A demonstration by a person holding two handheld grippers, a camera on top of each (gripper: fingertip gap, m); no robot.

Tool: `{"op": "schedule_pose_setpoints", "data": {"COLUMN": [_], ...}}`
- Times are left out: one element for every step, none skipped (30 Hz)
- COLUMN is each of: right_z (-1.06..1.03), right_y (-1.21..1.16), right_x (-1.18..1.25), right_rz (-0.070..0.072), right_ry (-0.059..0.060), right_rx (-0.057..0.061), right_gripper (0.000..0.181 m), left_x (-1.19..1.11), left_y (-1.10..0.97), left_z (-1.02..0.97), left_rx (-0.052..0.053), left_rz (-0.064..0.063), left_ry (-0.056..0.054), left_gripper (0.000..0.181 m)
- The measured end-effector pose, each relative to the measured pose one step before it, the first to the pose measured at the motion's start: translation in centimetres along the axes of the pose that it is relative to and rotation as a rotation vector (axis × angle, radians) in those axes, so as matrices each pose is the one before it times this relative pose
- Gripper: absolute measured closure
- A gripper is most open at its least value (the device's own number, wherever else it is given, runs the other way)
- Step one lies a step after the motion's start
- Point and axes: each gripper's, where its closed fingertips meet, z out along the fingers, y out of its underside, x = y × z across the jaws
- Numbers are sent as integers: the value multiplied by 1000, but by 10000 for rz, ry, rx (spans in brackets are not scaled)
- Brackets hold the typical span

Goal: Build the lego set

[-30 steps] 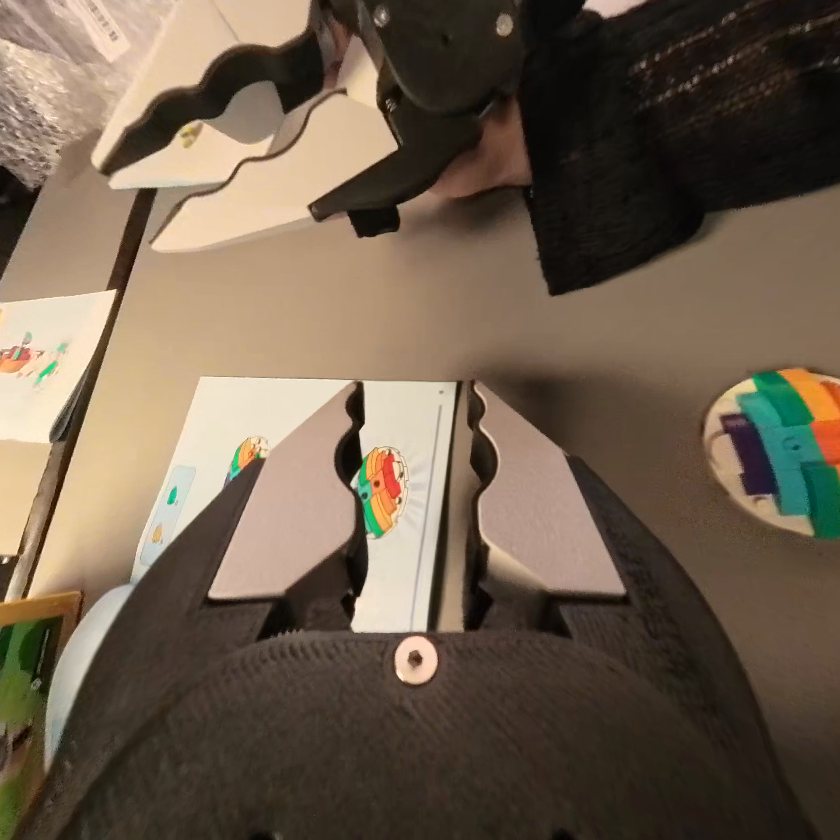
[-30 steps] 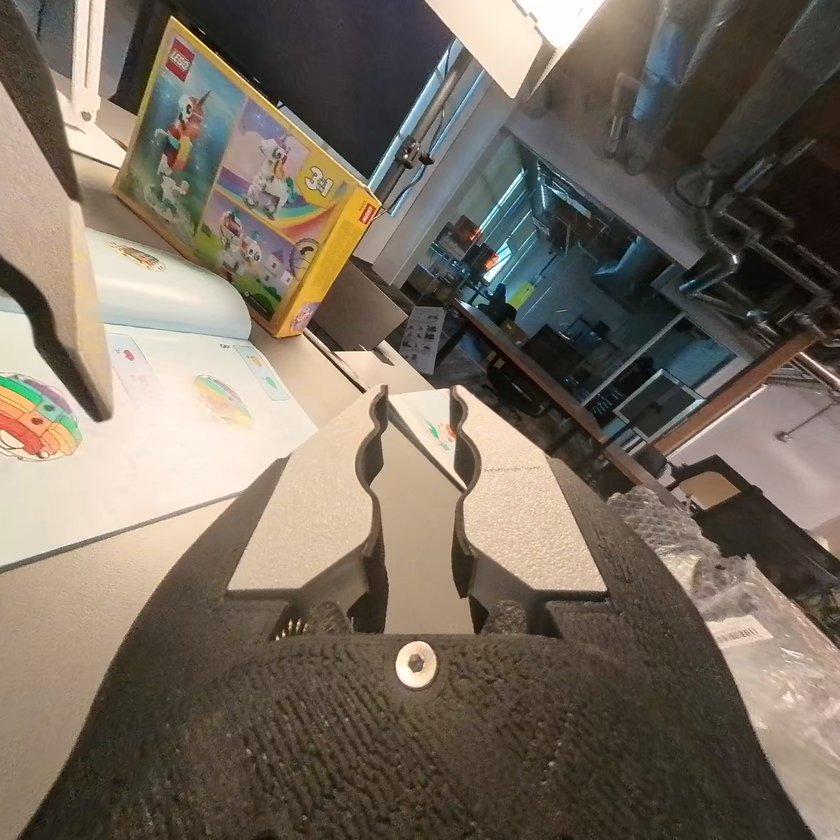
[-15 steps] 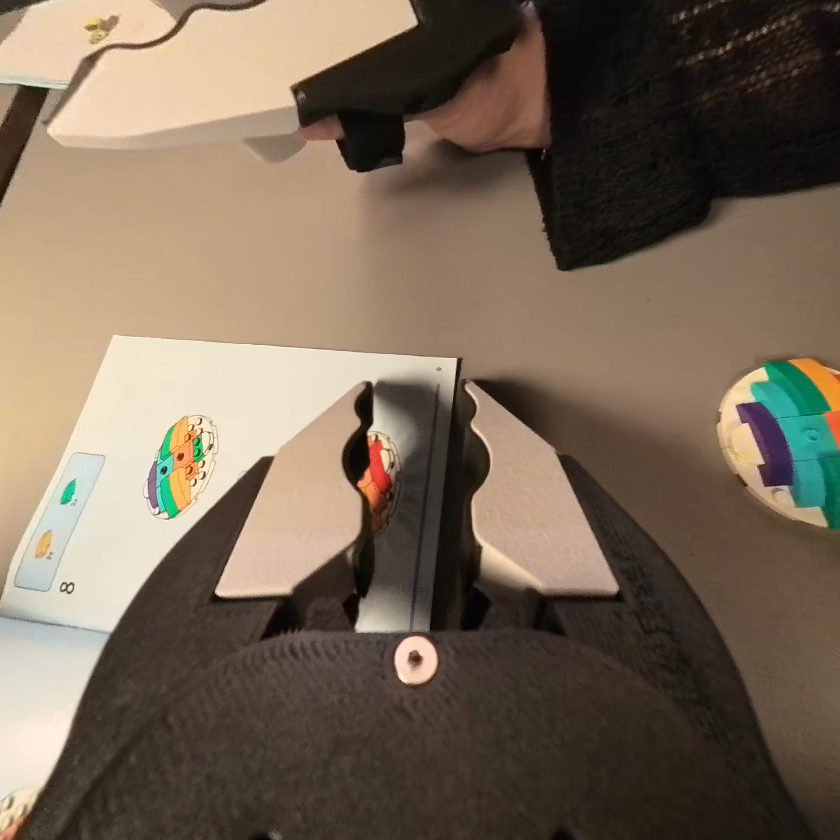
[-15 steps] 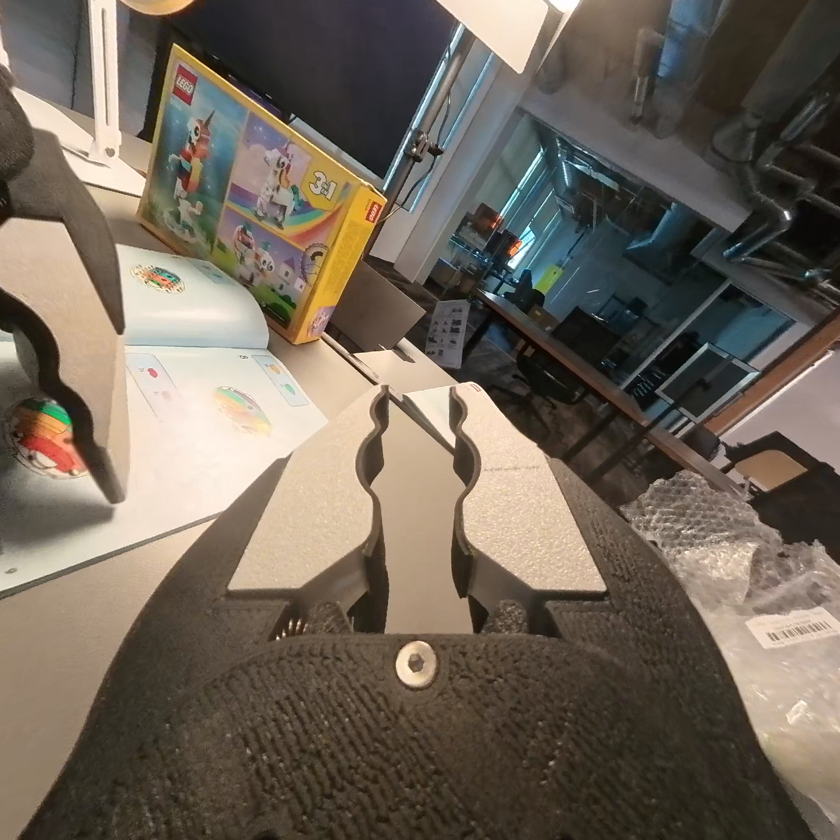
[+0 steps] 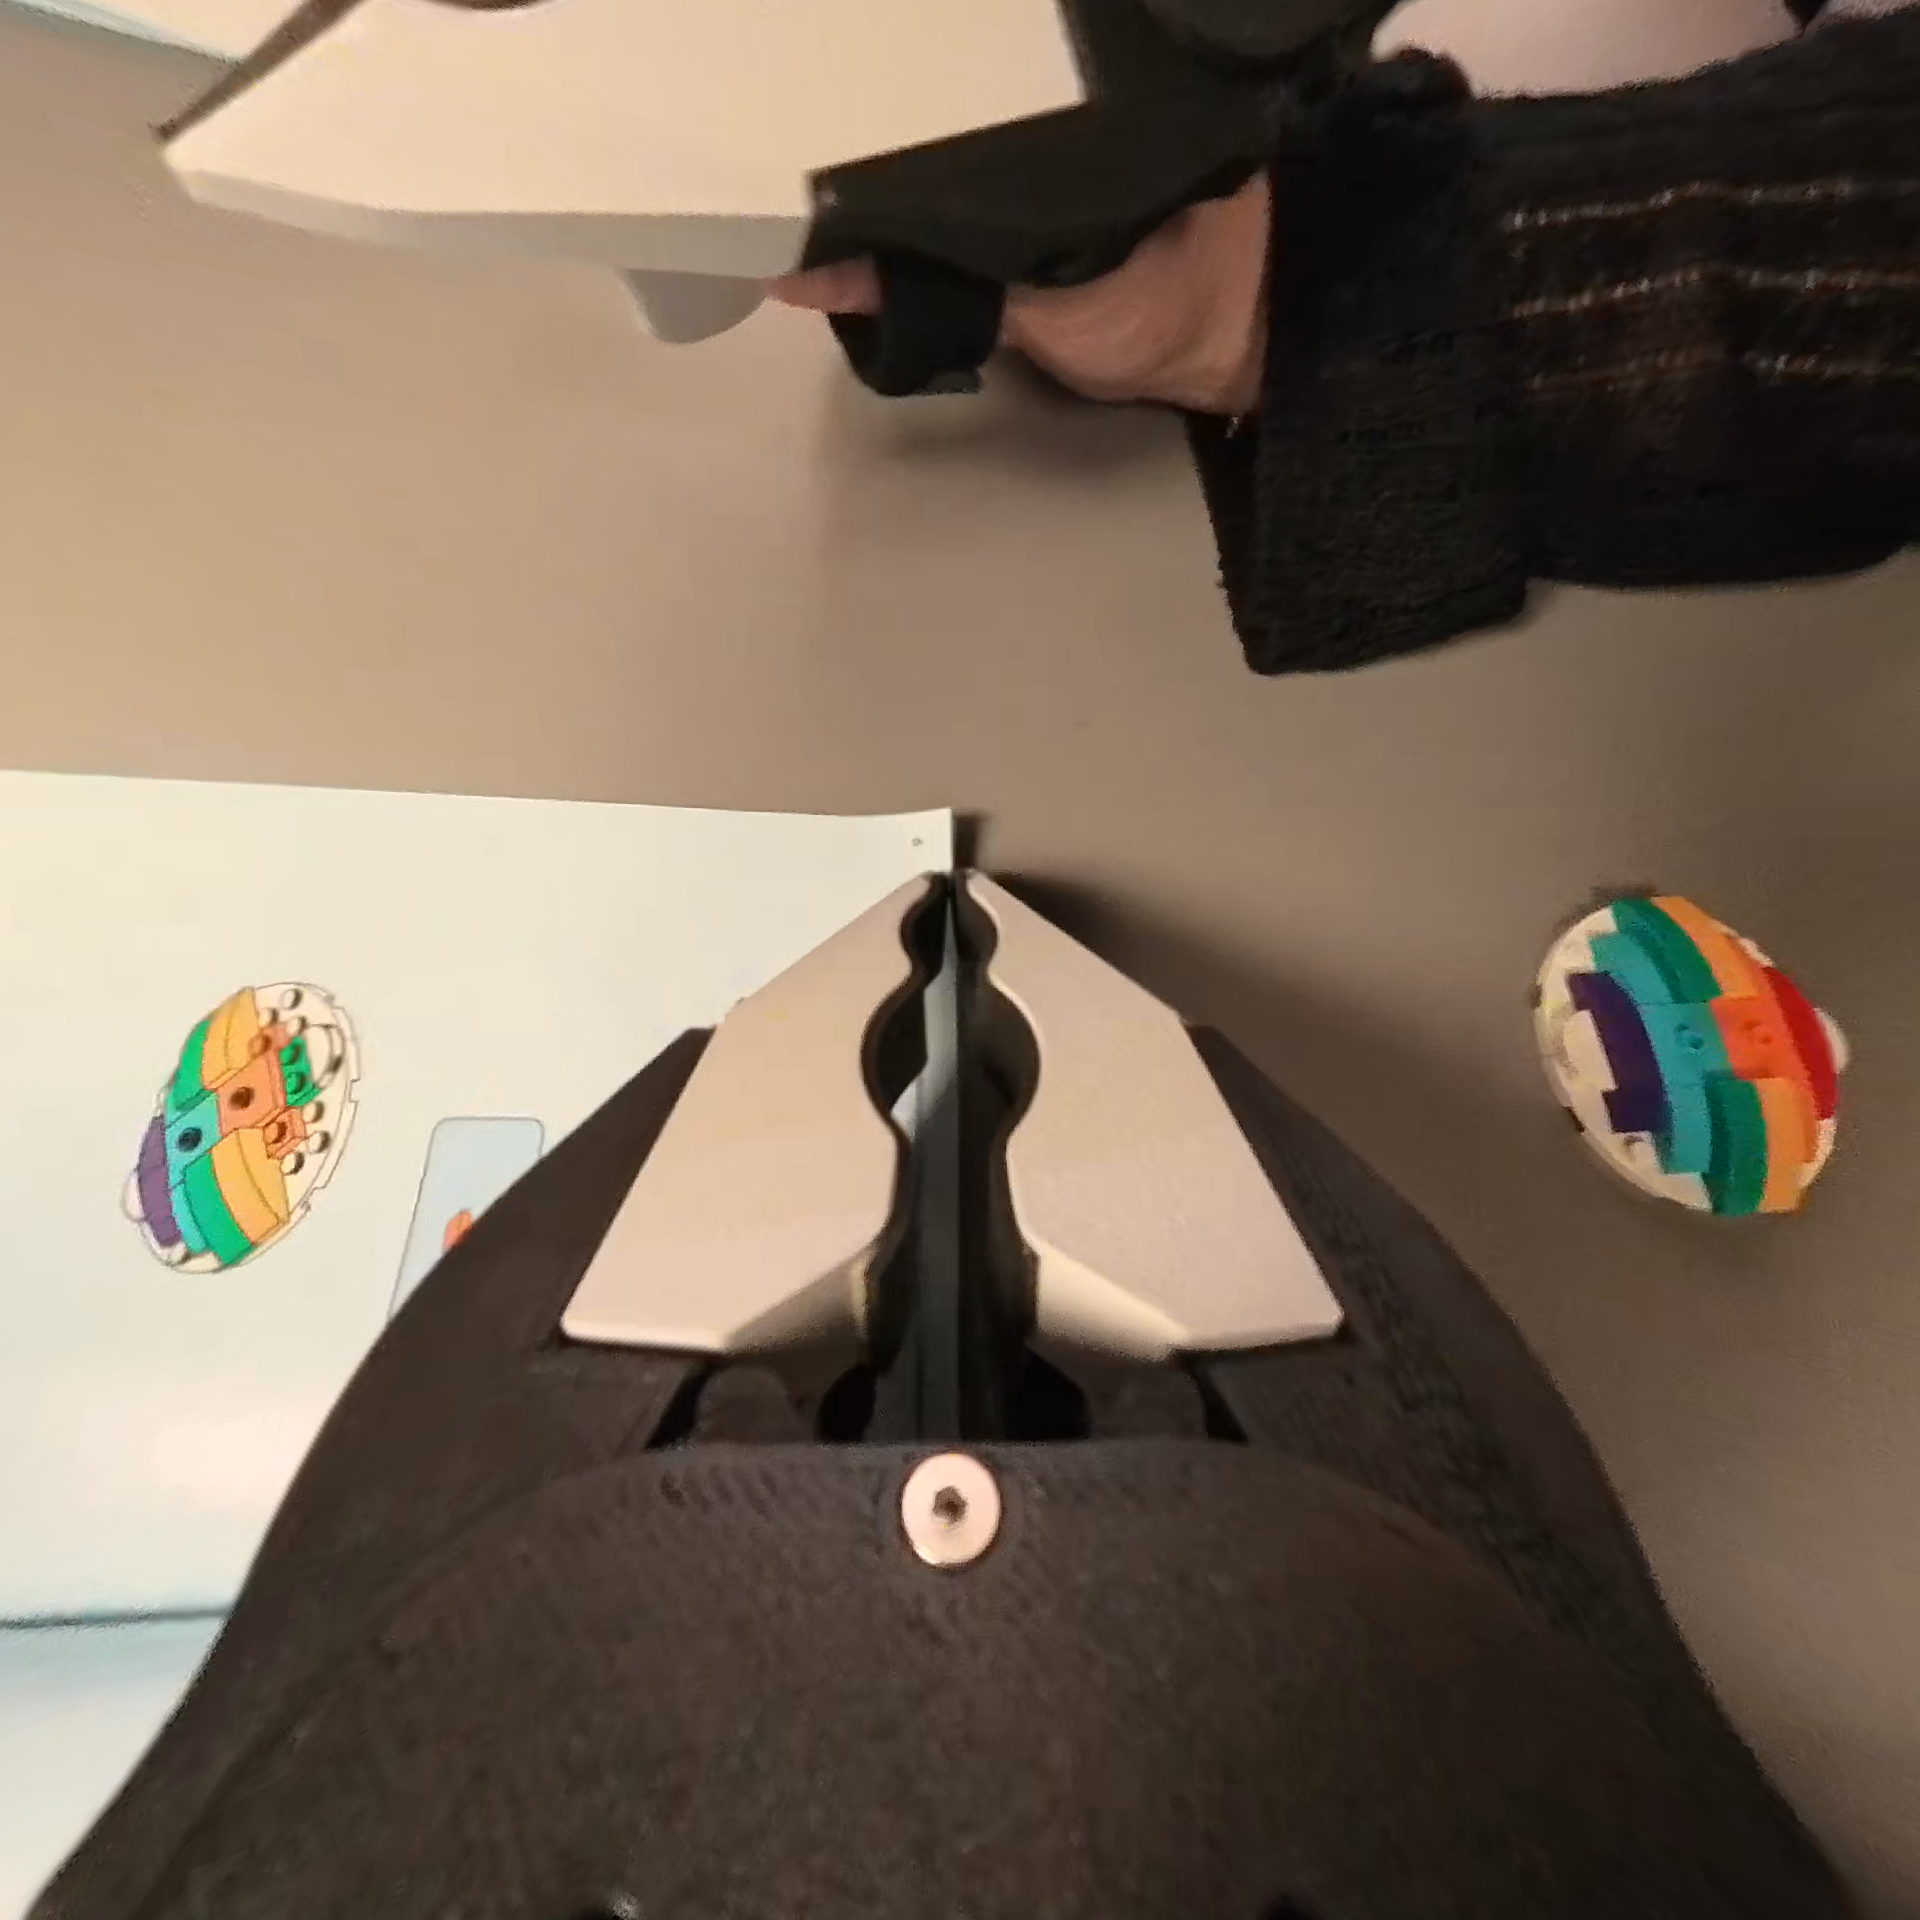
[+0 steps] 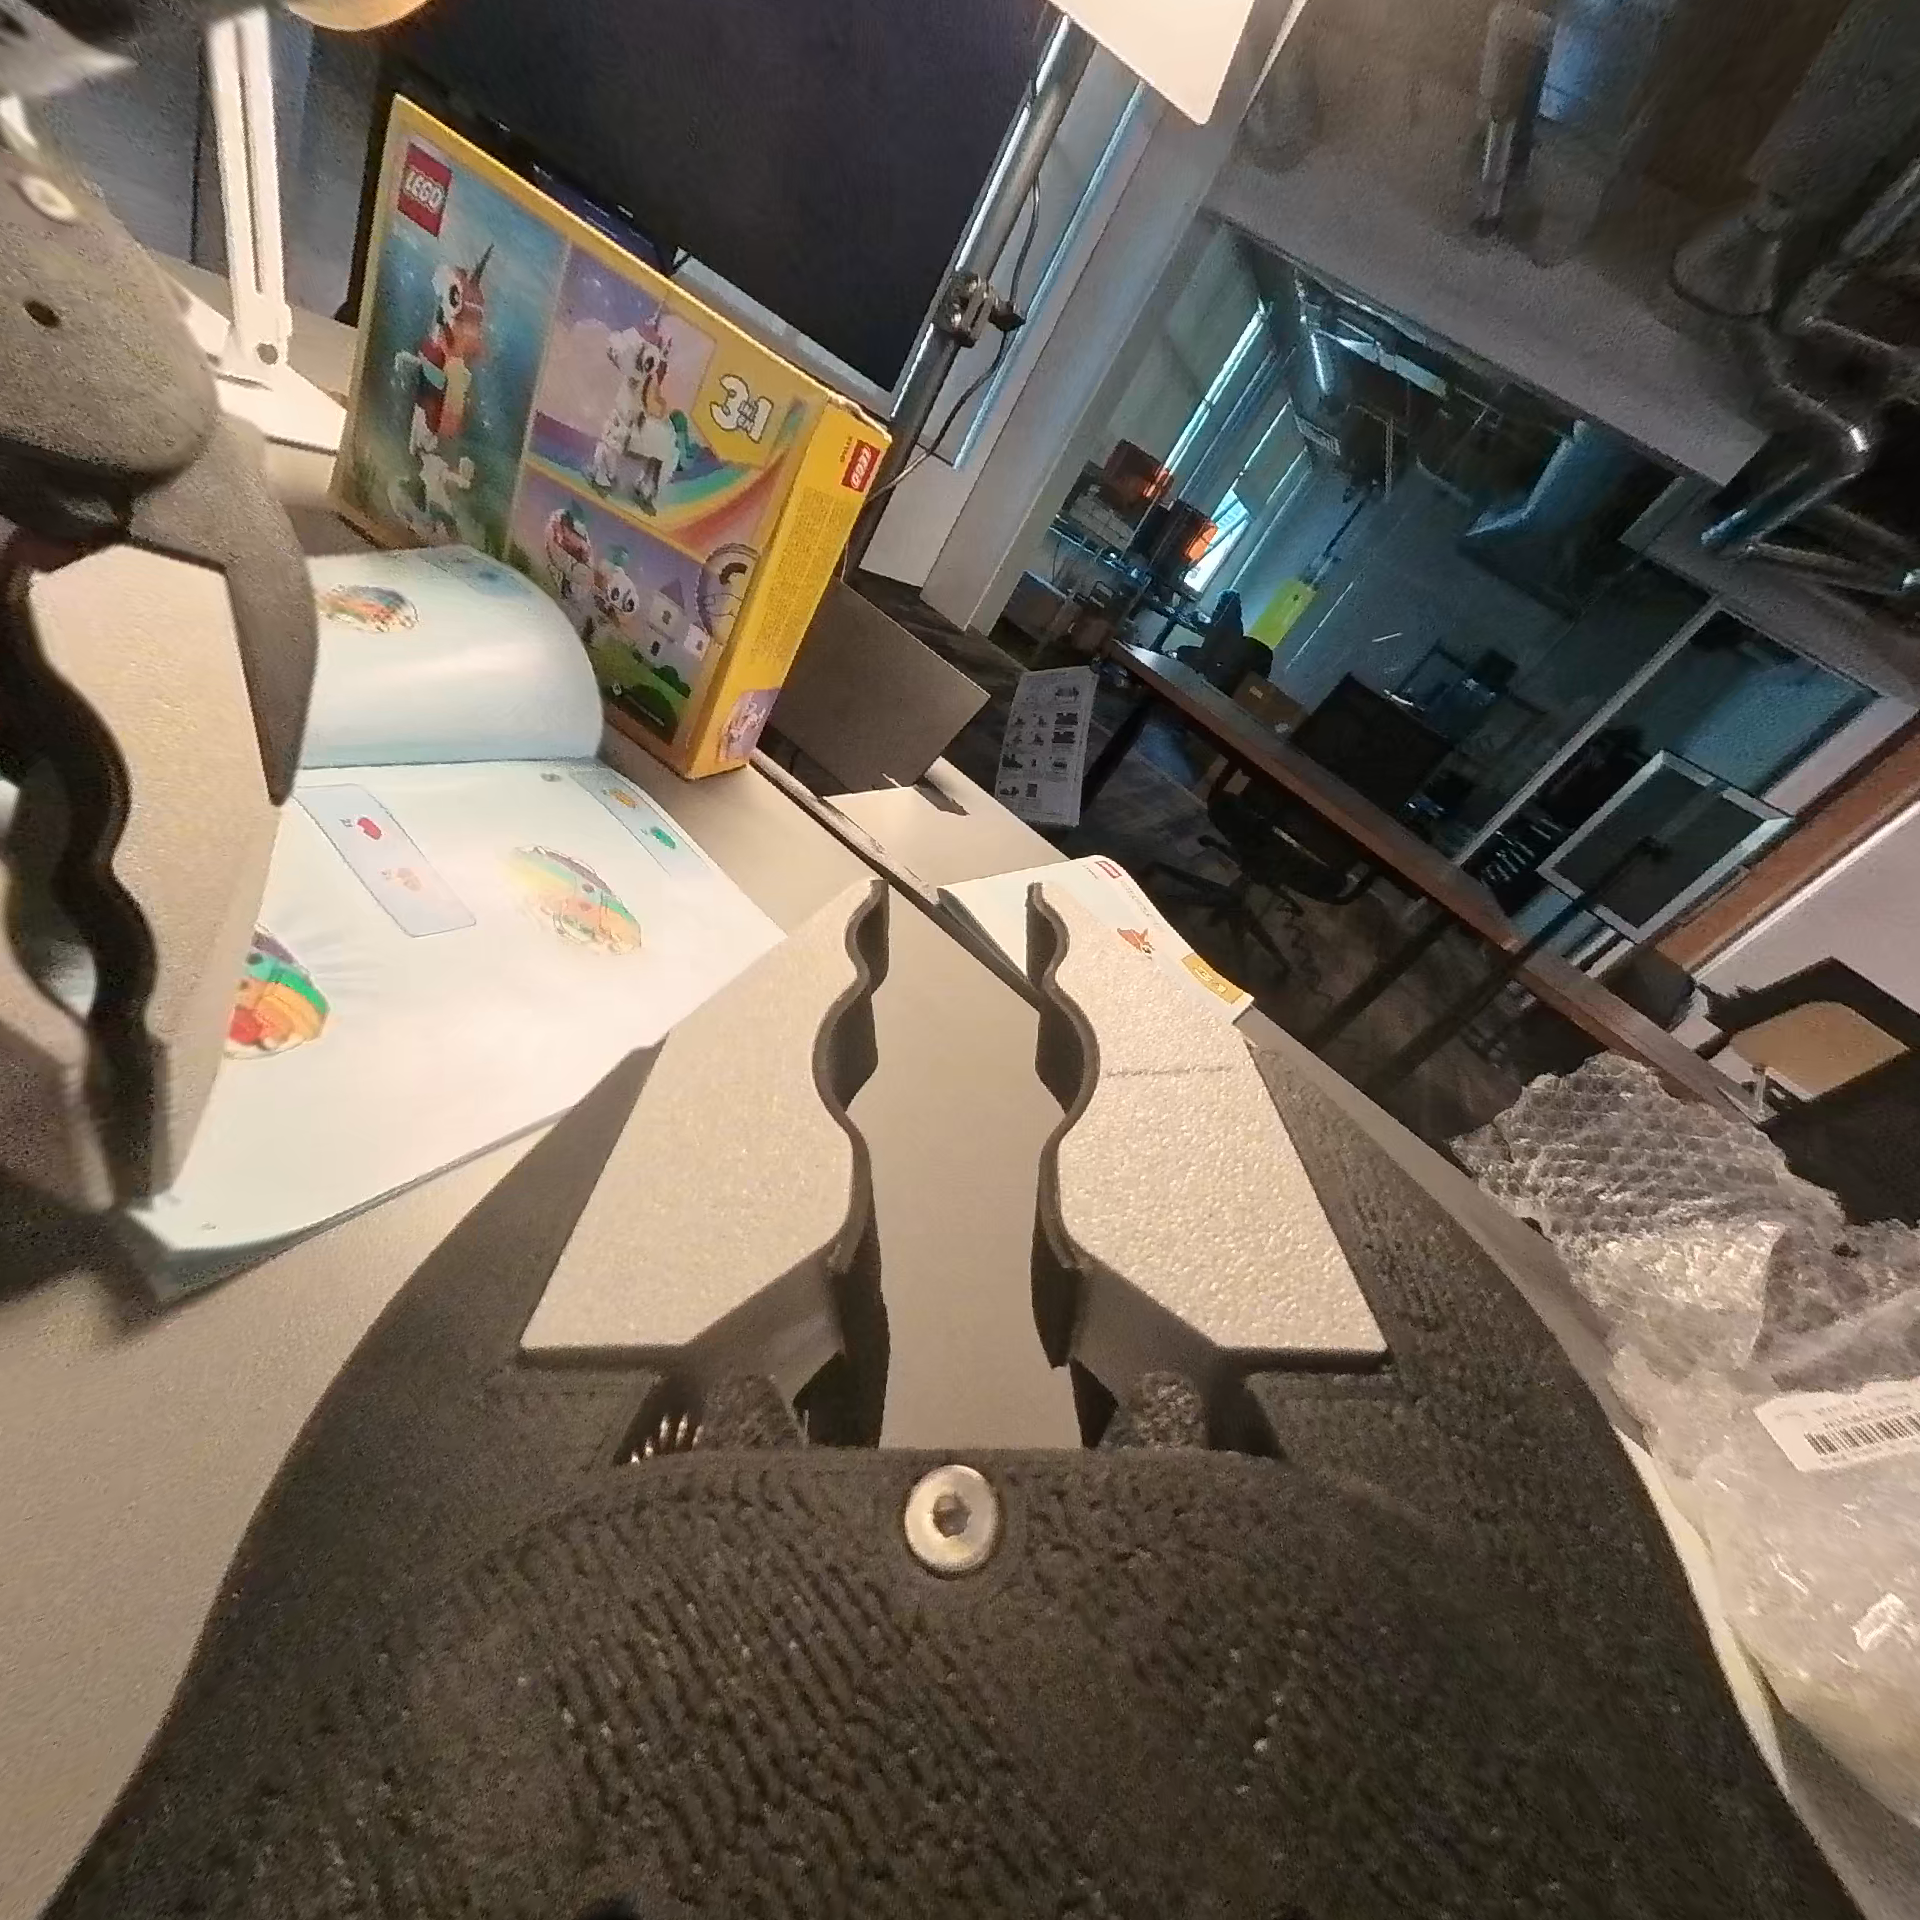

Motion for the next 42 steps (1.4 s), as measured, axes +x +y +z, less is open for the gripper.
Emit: {"op": "schedule_pose_setpoints", "data": {"right_z": [12,12,19,14,10,16,2,12,4,11,4,24,9,12,3,7,5,1,0,9,7,2,7,7,2,2,6,11,2,4,-3,-10,-42,-50,-49,-28,-16,1,-6,0,18,17], "right_y": [6,18,9,14,3,11,7,-3,4,6,17,14,4,7,7,3,4,-1,1,-1,2,1,3,4,0,1,14,-1,2,5,-7,-11,-23,-47,-58,-17,30,12,-5,1,24,16], "right_x": [-23,-17,-26,-16,-22,-14,5,-2,3,1,-13,-6,-12,-22,-12,-5,-20,-3,-2,-7,-8,-16,-5,-6,-19,-14,-12,-18,-13,-14,4,45,87,158,124,73,62,51,2,-39,-37,-47], "right_rz": [-11,-12,-11,-10,-8,-6,0,6,3,0,-2,-6,-9,-9,-9,-8,-4,-1,-2,-3,-2,-3,-4,-4,-4,-8,-8,-8,-9,-8,-3,10,19,33,62,72,54,24,3,-12,-25,-26], "right_ry": [-8,-10,-8,-9,-9,-5,-2,-6,-2,-2,-4,-6,-3,-6,-2,-5,-5,-2,-2,-4,-5,-5,-4,-4,-8,-6,-7,-7,-5,-3,7,24,45,68,42,10,15,16,1,-16,-11,-13], "right_rx": [-4,-9,-7,-6,-8,-4,-2,-2,1,-2,-7,-11,-9,-5,-4,-3,-2,1,-1,-1,-3,-5,-3,-4,-5,-5,-5,-6,-6,-2,1,8,16,29,45,24,-5,-6,5,-2,-16,-14], "right_gripper": [157,157,157,157,157,157,157,157,157,157,157,157,157,157,157,157,158,157,157,157,158,158,158,158,158,158,158,158,158,158,159,159,159,159,159,159,159,160,160,160,160,160], "left_x": [-221,-208,-179,-107,-94,-98,-53,-20,-25,-24,-77,-52,-42,-26,-12,-1,-19,-32,-10,-19,-4,-2,-1,6,9,15,17,21,20,25,14,14,5,15,-2,14,2,4,8,1,0,8], "left_y": [-98,-141,-161,-167,-158,-158,-150,-171,-136,-55,6,61,59,33,-12,-17,-25,6,19,12,5,1,9,-4,11,8,10,-2,12,2,15,8,0,4,3,3,6,2,-2,1,9,-1], "left_z": [-75,-116,-149,-164,-167,-158,-160,-142,-106,-45,17,36,46,26,-11,-26,-15,3,16,5,-3,-8,4,3,-4,-4,3,2,-7,-2,2,7,-6,-8,-2,1,-3,-1,-5,-7,4,-5], "left_rx": [79,114,141,144,137,133,118,116,88,31,-14,-55,-54,-29,7,16,10,-9,-23,-16,1,5,-7,-2,-2,-5,-7,-3,-4,-7,-6,-5,1,-1,-2,-1,-4,-2,2,0,-7,2], "left_rz": [-410,-534,-622,-659,-695,-693,-562,-364,-192,-104,-74,-26,-18,-34,-70,-83,-75,-60,-34,-23,-19,-3,2,-2,2,0,2,6,0,-3,6,14,8,3,4,5,5,0,3,6,3,3], "left_ry": [135,232,319,399,427,419,373,257,135,63,-17,-29,-34,-8,21,38,21,1,2,-4,-4,-3,-3,-5,3,11,9,10,23,21,5,1,-1,4,1,0,4,2,-2,-5,-2,-2], "left_gripper": [181,181,181,181,181,181,181,181,181,181,181,181,181,181,181,181,181,181,181,181,181,181,181,181,181,181,181,181,181,181,181,181,181,181,181,181,181,181,181,181,181,181]}}
